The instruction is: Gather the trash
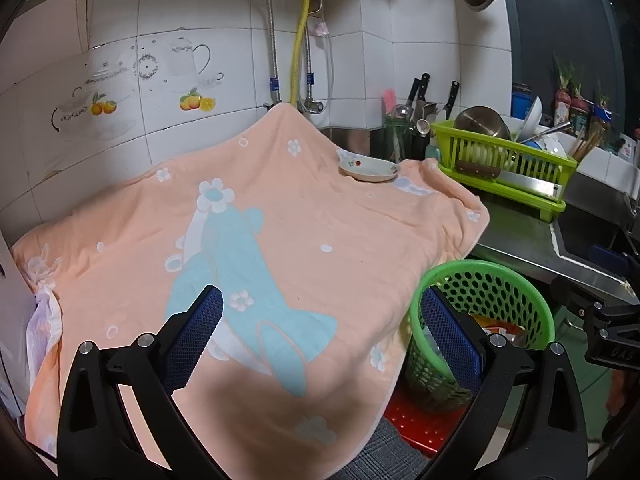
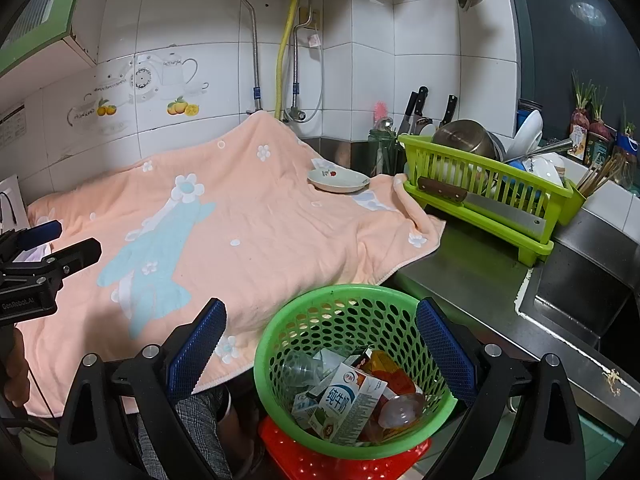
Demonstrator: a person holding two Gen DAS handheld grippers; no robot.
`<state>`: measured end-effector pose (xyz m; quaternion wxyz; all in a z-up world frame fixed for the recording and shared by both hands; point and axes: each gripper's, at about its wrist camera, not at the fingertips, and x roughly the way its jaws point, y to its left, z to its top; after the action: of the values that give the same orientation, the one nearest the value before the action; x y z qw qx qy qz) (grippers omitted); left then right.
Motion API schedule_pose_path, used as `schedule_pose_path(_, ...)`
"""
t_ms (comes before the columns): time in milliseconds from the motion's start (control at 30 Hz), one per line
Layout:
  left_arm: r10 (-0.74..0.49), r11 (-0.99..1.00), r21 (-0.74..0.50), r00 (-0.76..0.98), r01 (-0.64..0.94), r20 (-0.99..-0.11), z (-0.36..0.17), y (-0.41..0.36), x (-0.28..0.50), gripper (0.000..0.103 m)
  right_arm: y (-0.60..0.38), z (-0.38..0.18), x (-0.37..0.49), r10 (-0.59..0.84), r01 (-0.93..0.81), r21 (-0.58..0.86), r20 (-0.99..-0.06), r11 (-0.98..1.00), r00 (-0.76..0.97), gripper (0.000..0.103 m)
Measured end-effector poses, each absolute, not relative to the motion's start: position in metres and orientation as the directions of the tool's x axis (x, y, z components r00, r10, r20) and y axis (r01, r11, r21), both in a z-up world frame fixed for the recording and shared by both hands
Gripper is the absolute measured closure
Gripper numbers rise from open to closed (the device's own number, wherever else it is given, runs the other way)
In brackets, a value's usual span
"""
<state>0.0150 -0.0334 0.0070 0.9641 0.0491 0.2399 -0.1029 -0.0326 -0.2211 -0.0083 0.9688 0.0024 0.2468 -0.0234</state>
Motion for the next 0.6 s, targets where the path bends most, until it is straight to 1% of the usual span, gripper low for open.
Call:
schedule_pose_path(267, -0.151, 0.979, 0.052, 0.871, 0.198, -0.467, 0.0077, -0.0329, 0.0151, 0.005, -0.2202, -0.0082, -0.0324, -0.041, 0.044, -0.005, -0.479, 0.999, 0.877, 0.01)
schedule_pose_path(600, -0.148, 0.982, 0.032, 0.86, 0.187, -0.489, 0.0055, -0.0273, 0.0202, 0.005, -0.2152, -0.0096, -0.0282, -0.034, 0.035, -0.006, -0.485, 0.999, 0.874, 0.01)
